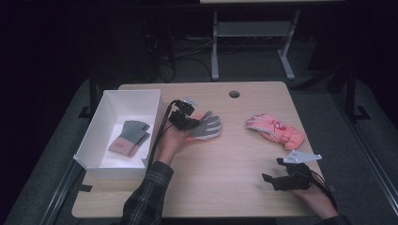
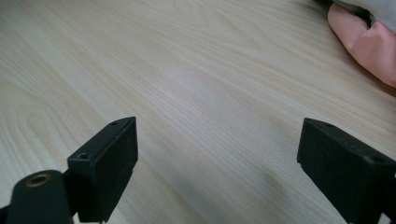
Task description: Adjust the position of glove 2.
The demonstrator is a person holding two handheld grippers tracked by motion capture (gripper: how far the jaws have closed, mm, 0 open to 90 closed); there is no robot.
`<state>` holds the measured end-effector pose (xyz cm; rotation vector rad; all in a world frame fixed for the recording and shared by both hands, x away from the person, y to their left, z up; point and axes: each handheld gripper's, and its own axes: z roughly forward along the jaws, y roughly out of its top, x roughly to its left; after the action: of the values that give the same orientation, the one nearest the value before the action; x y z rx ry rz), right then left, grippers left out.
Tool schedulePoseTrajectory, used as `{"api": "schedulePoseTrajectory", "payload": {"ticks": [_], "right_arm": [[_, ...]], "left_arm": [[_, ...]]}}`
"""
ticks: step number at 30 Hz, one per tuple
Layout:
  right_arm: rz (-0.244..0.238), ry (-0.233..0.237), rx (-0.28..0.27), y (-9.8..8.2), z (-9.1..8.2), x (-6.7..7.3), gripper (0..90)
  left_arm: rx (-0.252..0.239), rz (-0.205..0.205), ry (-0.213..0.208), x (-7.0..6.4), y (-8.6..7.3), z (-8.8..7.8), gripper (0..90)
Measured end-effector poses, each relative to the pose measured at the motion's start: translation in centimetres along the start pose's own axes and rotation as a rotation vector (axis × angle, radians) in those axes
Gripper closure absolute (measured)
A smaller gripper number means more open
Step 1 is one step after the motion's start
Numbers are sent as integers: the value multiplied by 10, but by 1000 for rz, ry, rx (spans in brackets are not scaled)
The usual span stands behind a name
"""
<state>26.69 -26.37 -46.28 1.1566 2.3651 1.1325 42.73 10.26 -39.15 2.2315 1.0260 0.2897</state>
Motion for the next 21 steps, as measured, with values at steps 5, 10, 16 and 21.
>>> {"api": "schedulePoseTrajectory", "payload": {"ticks": [5,10,16,21], "right_arm": [[6,0,4,0,1,0,121],[6,-1,5,-1,0,0,122],[-1,-1,6,0,0,0,121],[3,-1,7,-1,0,0,121]], "left_arm": [[11,-20,25,5,-8,18,899],[20,-39,35,14,-15,28,899],[14,-34,54,17,-16,29,899],[12,-46,76,20,-16,28,899]]}}
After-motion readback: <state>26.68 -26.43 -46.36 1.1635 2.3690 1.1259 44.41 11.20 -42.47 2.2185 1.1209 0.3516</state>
